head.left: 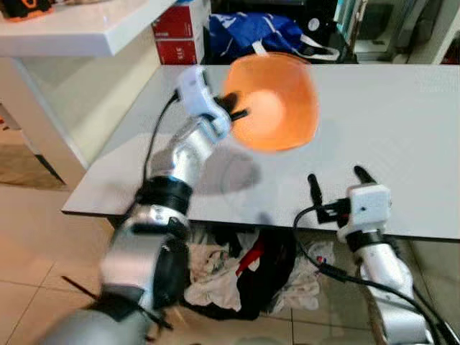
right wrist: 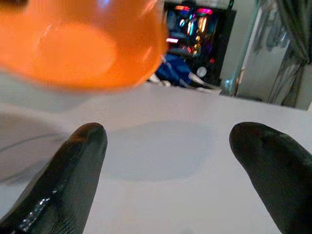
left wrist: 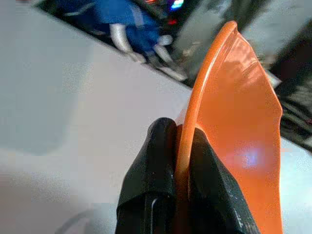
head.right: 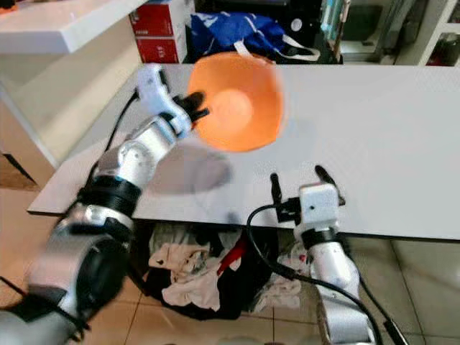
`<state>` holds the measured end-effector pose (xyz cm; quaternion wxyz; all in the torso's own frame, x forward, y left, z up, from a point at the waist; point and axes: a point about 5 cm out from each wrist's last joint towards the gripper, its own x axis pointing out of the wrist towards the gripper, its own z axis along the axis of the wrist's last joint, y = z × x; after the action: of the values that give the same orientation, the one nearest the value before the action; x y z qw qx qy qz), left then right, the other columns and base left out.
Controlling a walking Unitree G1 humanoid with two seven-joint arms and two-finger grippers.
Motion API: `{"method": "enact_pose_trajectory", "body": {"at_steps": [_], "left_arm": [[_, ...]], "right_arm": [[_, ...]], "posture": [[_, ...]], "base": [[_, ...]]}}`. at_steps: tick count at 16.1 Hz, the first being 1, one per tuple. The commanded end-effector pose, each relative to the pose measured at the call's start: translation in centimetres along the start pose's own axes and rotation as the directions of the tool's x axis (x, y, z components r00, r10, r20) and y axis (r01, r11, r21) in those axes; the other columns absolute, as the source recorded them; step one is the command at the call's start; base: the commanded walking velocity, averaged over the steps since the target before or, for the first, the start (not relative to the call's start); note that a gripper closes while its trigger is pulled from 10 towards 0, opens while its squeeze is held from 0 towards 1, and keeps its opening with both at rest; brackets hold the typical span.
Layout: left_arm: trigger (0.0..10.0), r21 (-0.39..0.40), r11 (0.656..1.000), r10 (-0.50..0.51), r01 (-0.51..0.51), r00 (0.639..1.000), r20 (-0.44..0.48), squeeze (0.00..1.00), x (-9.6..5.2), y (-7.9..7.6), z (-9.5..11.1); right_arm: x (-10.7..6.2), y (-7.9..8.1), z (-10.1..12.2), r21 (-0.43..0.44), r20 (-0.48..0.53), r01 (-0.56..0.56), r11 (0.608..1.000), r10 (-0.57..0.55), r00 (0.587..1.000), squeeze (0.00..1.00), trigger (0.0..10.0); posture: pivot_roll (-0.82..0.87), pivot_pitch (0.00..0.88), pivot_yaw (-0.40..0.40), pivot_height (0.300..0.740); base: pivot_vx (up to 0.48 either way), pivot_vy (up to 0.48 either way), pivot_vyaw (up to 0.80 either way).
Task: Setting the table
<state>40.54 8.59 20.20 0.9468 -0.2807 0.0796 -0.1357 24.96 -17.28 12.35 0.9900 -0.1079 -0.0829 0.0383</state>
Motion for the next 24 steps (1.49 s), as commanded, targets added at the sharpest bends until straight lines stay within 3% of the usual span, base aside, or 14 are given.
{"method": "enact_pose_trajectory", "body": {"at_steps": [1, 4, 6, 8, 11, 14, 17, 19, 20, 24], "left_arm": [[0.0, 0.011, 0.999, 0.035, -0.035, 0.999, 0.036, 0.00, 0.1, 0.8, 0.8], [0.0, -0.022, 0.997, 0.080, -0.079, 0.997, 0.022, 0.00, 0.1, 1.9, 0.4], [0.0, -0.105, 0.987, 0.124, -0.121, 0.992, 0.022, 0.00, 0.2, 2.7, 0.3], [0.0, -0.135, 0.981, 0.145, -0.141, 0.989, 0.020, 0.00, 0.2, 3.0, 0.1], [0.0, -0.225, 0.955, 0.198, -0.193, 0.980, -0.003, 0.00, 0.0, 3.7, -0.6], [0.0, -0.307, 0.894, 0.329, -0.327, 0.943, -0.044, 0.00, -0.6, 5.4, -1.8], [0.0, -0.318, 0.878, 0.359, -0.358, 0.932, -0.057, 0.00, -0.8, 5.8, -2.5], [0.0, -0.274, 0.918, 0.294, -0.286, 0.956, -0.015, 0.00, -0.1, 4.1, -1.6], [0.0, -0.272, 0.922, 0.282, -0.275, 0.959, -0.014, 0.00, 0.0, 3.8, -1.5], [0.0, -0.330, 0.878, 0.342, -0.347, 0.937, -0.074, 0.00, -0.6, 4.8, -3.3]], "right_arm": [[0.0, -0.2, 0.5, 0.009, 0.009, 0.000, 1.000, 0.000, 1.000, 0.00, 10.0], [-0.2, -0.2, 0.5, 0.007, 0.006, 0.001, 1.000, -0.001, 1.000, 0.00, 10.0], [-0.7, -0.2, 0.5, 0.005, -0.009, -0.003, 1.000, 0.003, 1.000, 0.00, 10.0], [-0.8, -0.2, 0.6, 0.006, -0.013, -0.004, 1.000, 0.004, 1.000, 0.00, 10.0], [-1.0, -0.2, 0.7, 0.002, -0.018, -0.006, 1.000, 0.006, 1.000, 0.00, 10.0], [-1.3, -0.1, 0.6, 0.002, -0.028, -0.011, 1.000, 0.011, 1.000, 0.00, 10.0], [-1.3, -0.1, 0.6, 0.001, -0.032, -0.018, 1.000, 0.018, 0.999, 0.00, 10.0], [-1.3, -0.1, 0.5, -0.001, -0.038, -0.020, 1.000, 0.020, 0.999, 0.00, 10.0], [-1.3, -0.1, 0.5, -0.001, -0.039, -0.020, 1.000, 0.020, 0.999, 0.00, 10.0], [-1.3, 0.0, 0.5, -0.002, -0.041, -0.022, 1.000, 0.022, 0.999, 0.00, 10.0]], "posture": [[-0.23, 0.000, 0.104, 0.740], [-0.24, 0.000, 0.105, 0.740], [-0.25, 0.000, 0.107, 0.740], [-0.25, 0.000, 0.107, 0.740], [-0.26, 0.000, 0.109, 0.740], [-0.26, 0.000, 0.107, 0.740], [-0.26, 0.000, 0.105, 0.740], [-0.26, 0.000, 0.105, 0.740], [-0.26, 0.000, 0.105, 0.740], [-0.27, 0.000, 0.112, 0.740]], "base": [[0.000, 0.000, 0.00], [0.000, 0.000, 0.00], [0.000, 0.000, 0.00], [0.000, 0.000, 0.00], [0.000, 0.000, 0.00], [0.000, 0.000, 0.00], [0.000, 0.000, 0.00], [0.000, 0.000, 0.00], [0.000, 0.000, 0.00], [0.000, 0.000, 0.00]]}}
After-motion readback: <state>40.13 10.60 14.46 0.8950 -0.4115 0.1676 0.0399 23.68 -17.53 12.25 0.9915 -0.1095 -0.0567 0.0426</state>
